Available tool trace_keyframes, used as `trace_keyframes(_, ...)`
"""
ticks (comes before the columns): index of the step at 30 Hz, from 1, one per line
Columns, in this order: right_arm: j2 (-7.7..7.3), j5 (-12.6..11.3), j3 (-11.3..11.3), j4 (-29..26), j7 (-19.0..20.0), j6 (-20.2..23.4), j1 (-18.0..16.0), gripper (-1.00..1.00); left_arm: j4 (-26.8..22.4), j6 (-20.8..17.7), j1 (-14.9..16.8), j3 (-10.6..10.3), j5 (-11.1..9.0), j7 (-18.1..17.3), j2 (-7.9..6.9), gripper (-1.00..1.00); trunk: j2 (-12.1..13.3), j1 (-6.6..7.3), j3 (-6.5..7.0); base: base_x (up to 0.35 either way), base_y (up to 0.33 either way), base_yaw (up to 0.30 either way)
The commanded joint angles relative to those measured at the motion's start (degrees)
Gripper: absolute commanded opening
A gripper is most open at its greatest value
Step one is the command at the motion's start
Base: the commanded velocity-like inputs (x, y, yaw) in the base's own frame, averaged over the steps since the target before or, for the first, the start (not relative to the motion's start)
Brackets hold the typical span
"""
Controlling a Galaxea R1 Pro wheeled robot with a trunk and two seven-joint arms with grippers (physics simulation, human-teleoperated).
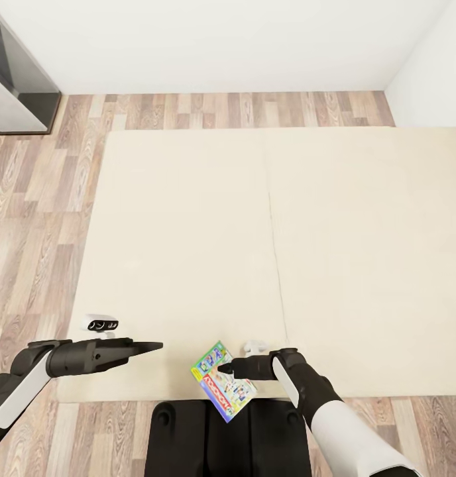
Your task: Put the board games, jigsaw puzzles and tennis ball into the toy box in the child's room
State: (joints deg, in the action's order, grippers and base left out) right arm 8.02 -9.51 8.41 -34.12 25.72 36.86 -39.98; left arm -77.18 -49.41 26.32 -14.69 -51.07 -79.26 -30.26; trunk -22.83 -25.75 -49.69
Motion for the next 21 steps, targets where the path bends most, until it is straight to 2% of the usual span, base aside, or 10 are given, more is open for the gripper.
trace_keyframes(1,-0.02,-0.6,0.1,-0.1,-0.2,0.4,0.0,1.00,0.0,-0.6,0.0,-0.2,-0.4,0.0,-0.07,1.00,-0.1,-0.03,-0.06,0.000,0.119,0.000)
trace_keyframes(21,-0.02,-0.3,0.1,-0.1,-0.3,0.4,0.0,1.00,0.0,-0.5,0.0,-0.2,-0.4,0.0,-0.07,1.00,-0.1,-0.03,-0.06,0.000,0.045,0.000)
